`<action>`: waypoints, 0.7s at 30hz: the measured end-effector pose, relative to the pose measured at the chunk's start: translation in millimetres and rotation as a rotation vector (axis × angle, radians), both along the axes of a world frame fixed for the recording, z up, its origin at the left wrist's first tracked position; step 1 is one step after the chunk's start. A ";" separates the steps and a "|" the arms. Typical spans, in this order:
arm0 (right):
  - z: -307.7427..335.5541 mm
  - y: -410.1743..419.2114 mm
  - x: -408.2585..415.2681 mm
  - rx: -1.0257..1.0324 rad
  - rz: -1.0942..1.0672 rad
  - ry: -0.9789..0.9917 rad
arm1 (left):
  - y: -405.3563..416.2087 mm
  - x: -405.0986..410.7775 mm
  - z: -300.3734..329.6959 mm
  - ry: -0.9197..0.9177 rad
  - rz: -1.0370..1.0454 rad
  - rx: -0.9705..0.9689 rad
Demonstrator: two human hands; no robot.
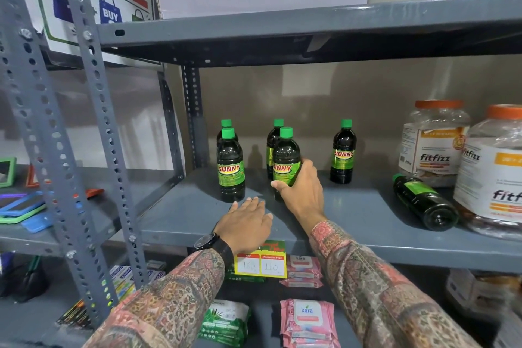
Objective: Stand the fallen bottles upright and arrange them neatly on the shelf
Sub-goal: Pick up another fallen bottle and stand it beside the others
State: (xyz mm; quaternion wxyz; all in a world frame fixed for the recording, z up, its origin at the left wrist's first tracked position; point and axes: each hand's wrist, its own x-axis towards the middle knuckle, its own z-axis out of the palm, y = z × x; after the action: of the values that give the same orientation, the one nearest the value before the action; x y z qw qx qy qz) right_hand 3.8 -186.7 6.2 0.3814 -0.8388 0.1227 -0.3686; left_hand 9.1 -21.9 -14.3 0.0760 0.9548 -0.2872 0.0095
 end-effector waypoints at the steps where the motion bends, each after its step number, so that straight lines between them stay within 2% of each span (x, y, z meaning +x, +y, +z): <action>1: -0.6 -1.1 0.9 0.003 0.017 0.001 | 0.0 0.2 0.2 0.001 0.000 0.000; 21: 1.3 -6.9 -0.6 -0.007 0.123 0.067 | -0.9 -0.7 0.2 0.003 0.010 -0.001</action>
State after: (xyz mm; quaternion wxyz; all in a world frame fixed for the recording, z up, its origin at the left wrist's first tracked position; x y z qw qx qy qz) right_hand 3.2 -193.5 7.4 0.3958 -0.8581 0.0824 -0.3167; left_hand 8.4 -22.8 -14.1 0.0770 0.9562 -0.2822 0.0085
